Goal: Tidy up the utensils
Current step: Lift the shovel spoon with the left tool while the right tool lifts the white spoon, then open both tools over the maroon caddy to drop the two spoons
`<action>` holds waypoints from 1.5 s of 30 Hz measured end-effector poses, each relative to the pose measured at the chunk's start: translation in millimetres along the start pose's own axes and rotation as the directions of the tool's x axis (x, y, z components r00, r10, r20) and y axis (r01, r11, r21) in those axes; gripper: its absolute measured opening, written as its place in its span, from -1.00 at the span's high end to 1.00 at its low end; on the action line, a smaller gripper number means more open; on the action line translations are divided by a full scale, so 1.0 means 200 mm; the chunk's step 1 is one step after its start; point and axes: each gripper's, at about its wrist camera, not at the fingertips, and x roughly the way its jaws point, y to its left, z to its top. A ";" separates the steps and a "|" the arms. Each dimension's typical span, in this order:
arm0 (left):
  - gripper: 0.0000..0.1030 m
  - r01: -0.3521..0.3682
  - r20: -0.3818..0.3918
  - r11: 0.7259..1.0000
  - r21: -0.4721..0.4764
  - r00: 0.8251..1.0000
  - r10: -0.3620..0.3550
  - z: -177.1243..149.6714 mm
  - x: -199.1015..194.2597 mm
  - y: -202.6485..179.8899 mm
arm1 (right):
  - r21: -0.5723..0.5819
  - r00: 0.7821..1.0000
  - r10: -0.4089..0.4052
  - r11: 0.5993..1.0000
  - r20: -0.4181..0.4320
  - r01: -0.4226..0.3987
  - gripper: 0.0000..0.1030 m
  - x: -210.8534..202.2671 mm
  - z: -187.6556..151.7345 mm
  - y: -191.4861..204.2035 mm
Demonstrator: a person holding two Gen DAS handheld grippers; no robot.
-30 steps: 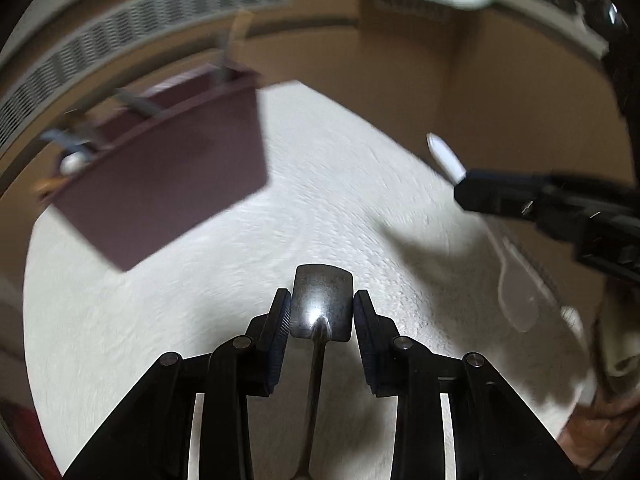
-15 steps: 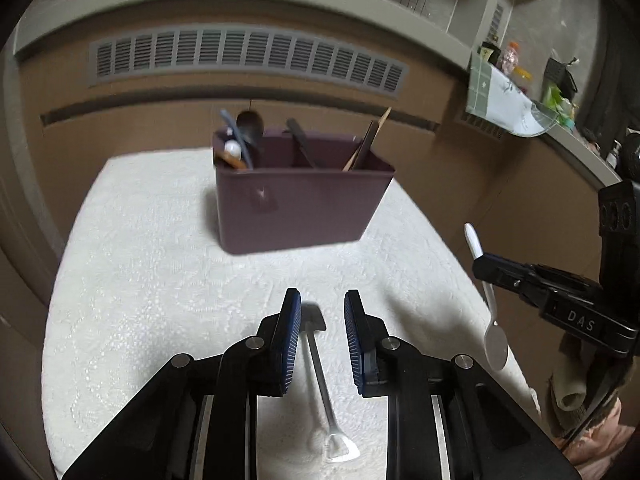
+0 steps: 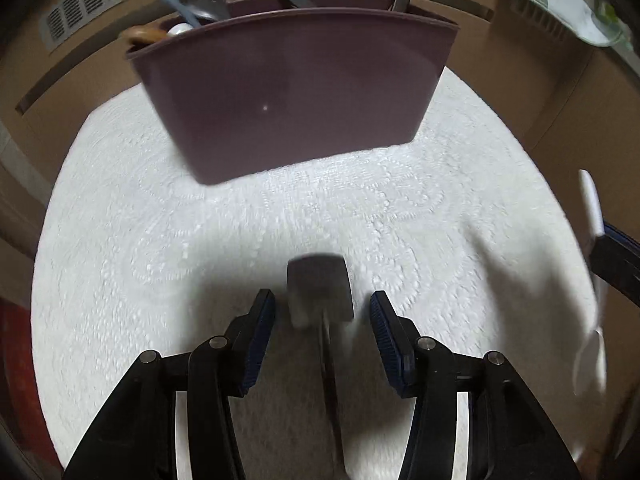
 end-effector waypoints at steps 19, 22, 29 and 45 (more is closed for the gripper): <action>0.35 0.184 0.511 0.975 -0.124 0.854 -0.096 0.05 -0.75 0.29 | -0.088 0.981 0.032 0.996 0.192 -0.015 0.79 -0.12 0.30 0.11; 0.35 0.201 0.645 0.975 -0.094 0.758 -0.094 0.27 -0.94 0.34 | -0.150 0.943 0.059 0.989 0.328 -0.010 0.79 -0.27 0.56 0.18; 0.35 0.212 0.753 0.971 -0.107 0.656 -0.061 0.59 -0.97 0.43 | -0.173 0.861 0.108 0.985 0.497 -0.024 0.79 -0.27 0.92 0.21; 0.35 0.201 0.623 0.962 -0.187 0.781 -0.042 0.72 -0.53 0.60 | -0.129 0.925 0.113 0.989 0.363 -0.070 0.79 0.32 0.92 0.07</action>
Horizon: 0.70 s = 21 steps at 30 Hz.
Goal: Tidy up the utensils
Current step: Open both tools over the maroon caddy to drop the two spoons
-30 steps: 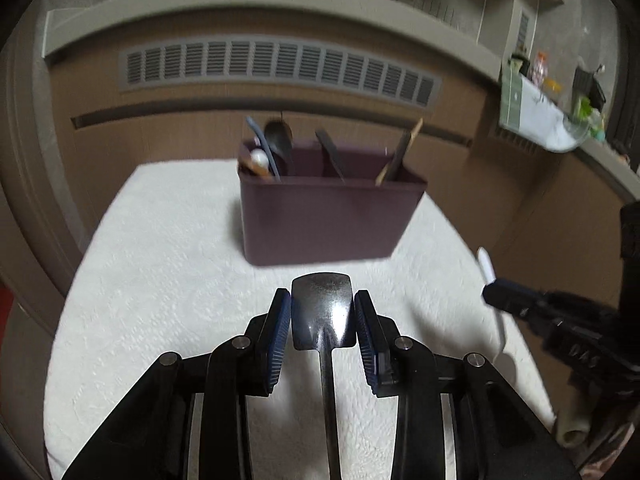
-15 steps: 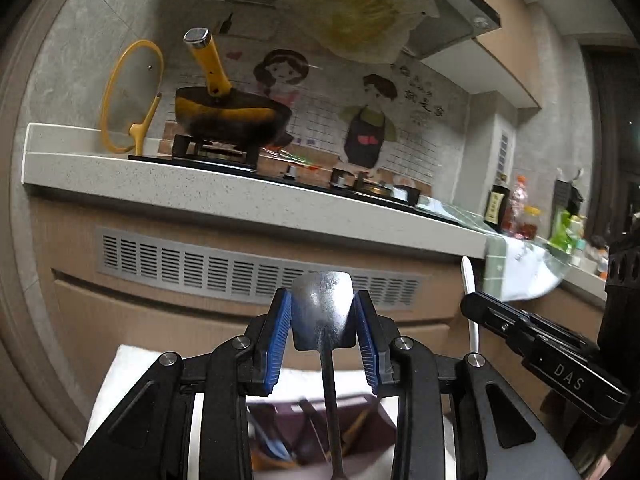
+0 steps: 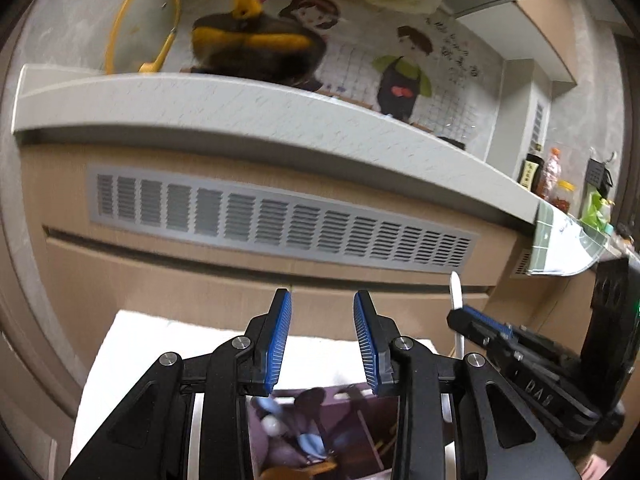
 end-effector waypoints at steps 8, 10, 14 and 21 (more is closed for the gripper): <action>0.07 -0.032 -0.064 0.999 -0.028 0.997 0.030 -0.09 -0.05 0.07 | 0.028 0.997 -0.046 0.998 -0.064 0.048 0.34 -0.09 -0.11 -0.01; -0.07 -0.043 -0.061 0.999 -0.029 0.997 0.041 -0.11 -0.11 0.08 | 0.027 0.994 -0.083 0.996 -0.073 0.085 0.02 -0.15 -0.14 0.00; -0.13 -0.061 -0.036 0.997 -0.048 0.998 0.060 -0.14 -0.29 0.11 | 0.011 0.987 -0.135 0.991 -0.086 0.137 -0.30 -0.31 -0.19 0.06; -0.45 -0.123 -0.065 0.991 -0.057 0.991 0.120 -0.33 -0.59 0.12 | 0.015 0.980 -0.175 0.984 -0.098 0.177 -0.68 -0.60 -0.32 0.19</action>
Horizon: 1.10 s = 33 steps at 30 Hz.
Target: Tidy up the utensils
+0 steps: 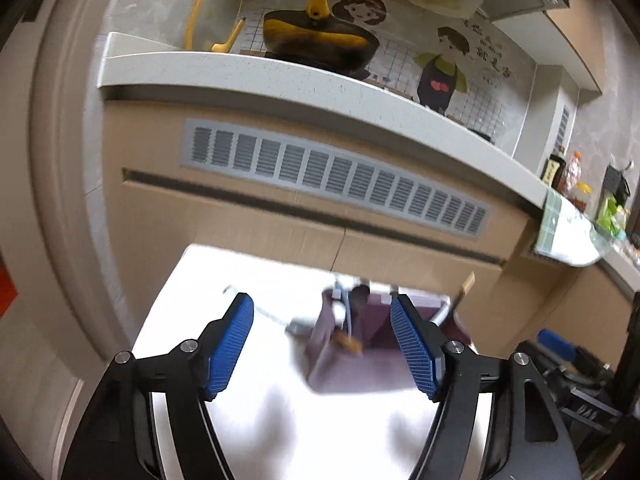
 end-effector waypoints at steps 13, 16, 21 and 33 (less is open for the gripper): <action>-1.00 -0.168 0.030 0.975 0.145 0.986 0.166 -0.58 -0.42 -0.18 | -0.005 0.988 -0.155 0.988 0.006 0.155 -0.98 -0.36 -0.45 0.11; -1.00 -0.149 0.008 0.973 0.174 0.989 0.150 -0.64 -0.45 -0.24 | 0.008 0.990 -0.142 0.990 0.002 0.142 -0.98 -0.40 -0.49 0.12; -1.00 -0.155 0.004 0.966 0.208 0.988 0.157 -0.66 -0.48 -0.28 | -0.014 0.987 -0.162 0.987 0.014 0.162 -0.98 -0.43 -0.50 0.13; -1.00 -0.155 -0.014 0.964 0.214 0.987 0.162 -0.66 -0.48 -0.29 | -0.010 0.989 -0.151 0.989 0.005 0.151 -0.98 -0.45 -0.52 0.12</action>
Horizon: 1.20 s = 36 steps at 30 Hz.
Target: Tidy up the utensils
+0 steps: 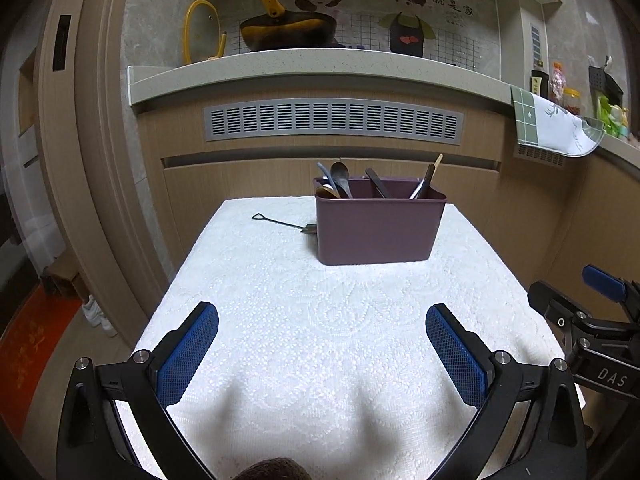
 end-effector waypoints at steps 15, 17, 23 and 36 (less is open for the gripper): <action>-1.00 0.000 -0.006 1.000 -0.003 1.000 0.000 -0.01 0.00 0.00 | -0.003 1.000 0.000 1.000 0.006 0.001 -0.99 -0.01 0.00 0.02; -1.00 0.000 -0.007 1.000 -0.001 1.000 0.000 -0.01 0.00 0.00 | -0.002 1.000 0.000 1.000 0.006 0.000 -0.99 -0.02 0.00 0.01; -1.00 0.000 -0.009 1.000 0.000 1.000 0.000 -0.01 0.00 0.00 | -0.004 1.000 0.001 1.000 0.006 -0.001 -0.99 -0.02 0.01 0.02; -1.00 0.001 -0.012 1.000 -0.002 1.000 -0.001 -0.02 0.00 0.00 | -0.004 1.000 0.002 1.000 0.006 -0.002 -0.99 -0.02 0.01 0.02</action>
